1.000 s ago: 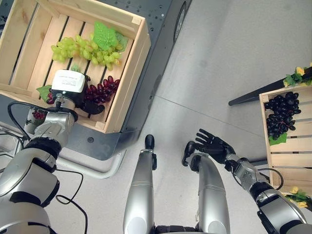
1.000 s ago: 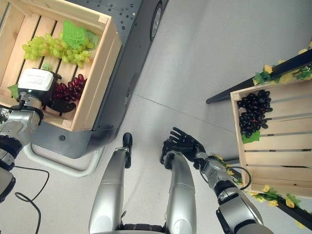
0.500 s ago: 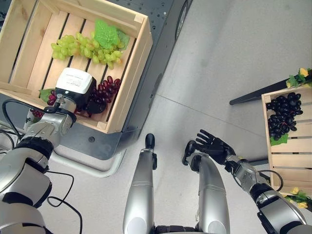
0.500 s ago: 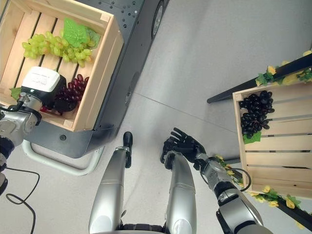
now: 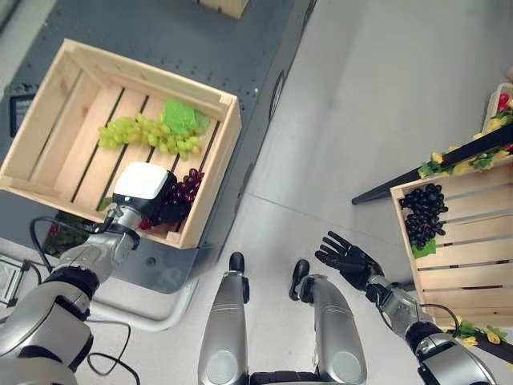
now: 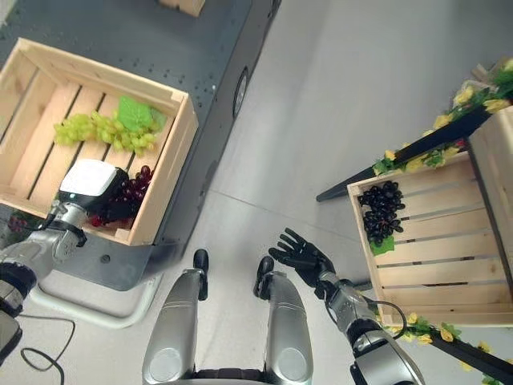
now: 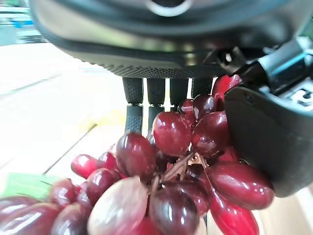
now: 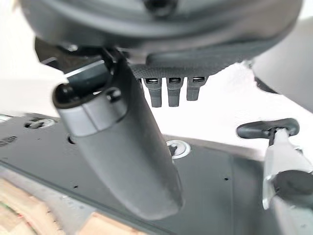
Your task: Pick up the fruits from the basket on one side to the basket on the other side
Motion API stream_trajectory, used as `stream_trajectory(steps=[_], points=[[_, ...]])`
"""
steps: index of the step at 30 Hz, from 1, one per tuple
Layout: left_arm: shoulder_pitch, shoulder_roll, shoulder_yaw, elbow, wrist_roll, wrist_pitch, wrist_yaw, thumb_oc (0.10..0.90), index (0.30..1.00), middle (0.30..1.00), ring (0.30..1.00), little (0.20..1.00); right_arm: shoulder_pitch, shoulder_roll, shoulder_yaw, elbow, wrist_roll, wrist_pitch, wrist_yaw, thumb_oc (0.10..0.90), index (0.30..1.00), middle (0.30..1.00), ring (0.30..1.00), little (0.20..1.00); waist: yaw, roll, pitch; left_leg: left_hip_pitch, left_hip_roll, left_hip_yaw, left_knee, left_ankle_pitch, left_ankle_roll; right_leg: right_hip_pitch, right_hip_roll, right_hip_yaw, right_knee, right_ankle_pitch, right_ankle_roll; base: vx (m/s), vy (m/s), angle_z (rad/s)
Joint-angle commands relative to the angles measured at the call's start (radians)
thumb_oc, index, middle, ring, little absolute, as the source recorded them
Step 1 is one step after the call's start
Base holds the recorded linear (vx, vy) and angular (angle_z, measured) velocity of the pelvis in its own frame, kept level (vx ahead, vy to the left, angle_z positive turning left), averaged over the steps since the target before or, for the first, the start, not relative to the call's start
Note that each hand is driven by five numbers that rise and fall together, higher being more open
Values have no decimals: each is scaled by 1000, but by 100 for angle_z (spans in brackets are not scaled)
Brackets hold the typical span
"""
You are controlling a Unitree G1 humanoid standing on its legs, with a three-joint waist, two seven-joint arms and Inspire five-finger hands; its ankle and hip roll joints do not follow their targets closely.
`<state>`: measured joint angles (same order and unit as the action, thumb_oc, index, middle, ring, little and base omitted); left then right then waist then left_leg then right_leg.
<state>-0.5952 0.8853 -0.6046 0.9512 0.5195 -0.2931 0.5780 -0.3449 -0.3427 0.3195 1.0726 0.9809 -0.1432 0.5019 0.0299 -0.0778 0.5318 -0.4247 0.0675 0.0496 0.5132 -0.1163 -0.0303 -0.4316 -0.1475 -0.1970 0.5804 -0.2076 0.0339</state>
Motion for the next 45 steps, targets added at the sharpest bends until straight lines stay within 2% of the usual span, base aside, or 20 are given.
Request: stream_trajectory(steps=[1,2,4,5,8,11,12,13,14,15,16,17,18,24,25,29,30,38,41,45], points=[[28,7,246,-6,-246,-33,105,400,300,300,300,300,81,-46,-71,-75,-21,-53,27,800,900,900,900,900,11,77,-64,106,-81,1,-87,-26,47,120,-13,-15,-129,53,9,99,-30,-9],[86,-20,329,-17,-350,-58,83,400,300,300,300,300,114,-27,-77,-98,-35,-53,16,800,900,900,900,900,9,82,-95,148,-88,-2,-126,-19,46,161,-12,-12,-170,60,13,97,-35,-7],[116,-39,373,-27,-400,-77,72,400,300,300,300,300,129,-18,-80,-111,-36,-54,14,800,900,900,900,900,7,84,-111,171,-90,-2,-147,-15,46,182,-14,-12,-191,64,16,96,-43,-2],[154,-59,435,-49,-467,-108,30,400,300,300,300,300,156,-2,-88,-136,-36,-44,13,800,900,900,900,900,4,89,-146,214,-91,0,-190,-8,46,221,-15,-16,-227,71,20,116,-56,2],[216,-99,495,-113,-451,-133,21,400,300,300,300,300,210,39,-90,-209,-48,-39,19,800,900,900,900,900,-3,102,-210,295,-94,4,-275,4,48,293,-18,-19,-298,87,35,125,-72,2],[253,-112,532,-159,-466,-163,25,400,300,300,300,300,247,60,-81,-289,-64,-60,24,800,900,900,900,900,-11,114,-252,351,-99,9,-316,3,52,349,-21,-16,-344,98,44,99,-75,7],[264,-113,548,-179,-480,-194,37,400,300,300,300,300,263,68,-67,-349,-44,-76,48,775,862,862,862,862,-16,118,-272,373,-102,13,-329,0,55,371,-22,-14,-361,106,48,101,-77,7],[266,-113,549,-180,-480,-195,38,400,300,300,300,300,264,68,-66,-351,-43,-77,50,720,780,780,780,780,-17,118,-272,375,-102,13,-330,0,55,373,-22,-14,-362,106,48,68,-84,3],[271,-117,560,-192,-479,-221,40,400,300,300,300,300,278,76,-54,-392,-35,-88,49,598,596,596,596,596,-20,121,-286,388,-106,13,-337,-4,59,384,-25,-12,-369,115,52,38,-65,1],[273,-122,564,-205,-480,-215,33,400,300,300,300,300,283,81,-49,-415,-41,-87,38,579,568,568,568,568,-22,124,-294,396,-106,14,-341,-5,60,392,-25,-9,-377,117,53,65,-110,1],[276,-125,570,-228,-491,-227,21,400,300,300,300,300,291,87,-39,-455,-55,-94,24,588,582,582,582,582,-24,129,-310,410,-107,12,-351,-5,61,407,-26,-9,-391,122,55,64,-115,1],[271,-116,575,-249,-514,-233,-3,400,300,300,300,300,293,92,-29,-488,-76,-101,-6,725,787,787,787,787,-24,134,-323,425,-108,11,-361,-5,62,421,-26,-8,-404,126,58,66,-142,1],[264,-107,582,-265,-543,-244,-32,400,300,300,300,300,295,91,-20,-512,-111,-110,-33,800,900,900,900,900,-26,138,-335,439,-109,11,-373,-5,63,434,-27,-6,-417,133,61,44,-134,1],[179,-34,573,-347,-701,-267,-161,400,300,300,300,300,268,53,35,-685,-247,-133,-157,800,900,900,900,900,-30,148,-379,482,-110,-4,-447,18,58,470,-16,1,-487,172,67,2,-129,-4],[146,-24,557,-372,-721,-264,-183,400,300,300,300,300,247,35,51,-726,-311,-146,-209,800,900,900,900,900,-29,149,-389,492,-109,-8,-470,27,56,479,-11,3,-509,181,68,2,-135,-4],[71,-5,520,-407,-789,-242,-264,400,300,300,300,300,181,-12,74,-799,-407,-154,-279,800,900,900,900,900,-29,149,-409,509,-105,-7,-521,49,47,496,0,-2,-557,198,69,-13,-129,-3],[24,5,495,-416,-818,-233,-286,400,300,300,300,300,141,-46,77,-842,-415,-136,-299,800,900,900,900,900,-30,148,-418,514,-104,-8,-546,62,41,503,8,-5,-582,209,69,-25,-128,-5],[-170,5,388,-425,-908,-230,-359,400,300,300,300,300,-28,-127,82,-928,-505,-106,-376,800,900,900,900,900,-39,140,-459,518,-93,-9,-600,85,24,528,42,-9,-642,215,55,-11,-122,-4],[-244,-13,339,-451,-928,-195,-370,400,300,300,300,300,-98,-166,81,-949,-554,-89,-431,800,900,900,900,900,-50,134,-475,519,-84,-3,-600,84,17,534,54,0,-654,212,47,8,-96,0],[-289,-28,305,-489,-911,-164,-365,400,300,300,300,300,-161,-186,77,-954,-558,-57,-438,800,900,900,900,900,-59,134,-484,525,-76,12,-600,80,12,540,62,10,-660,208,40,11,-73,-5]])
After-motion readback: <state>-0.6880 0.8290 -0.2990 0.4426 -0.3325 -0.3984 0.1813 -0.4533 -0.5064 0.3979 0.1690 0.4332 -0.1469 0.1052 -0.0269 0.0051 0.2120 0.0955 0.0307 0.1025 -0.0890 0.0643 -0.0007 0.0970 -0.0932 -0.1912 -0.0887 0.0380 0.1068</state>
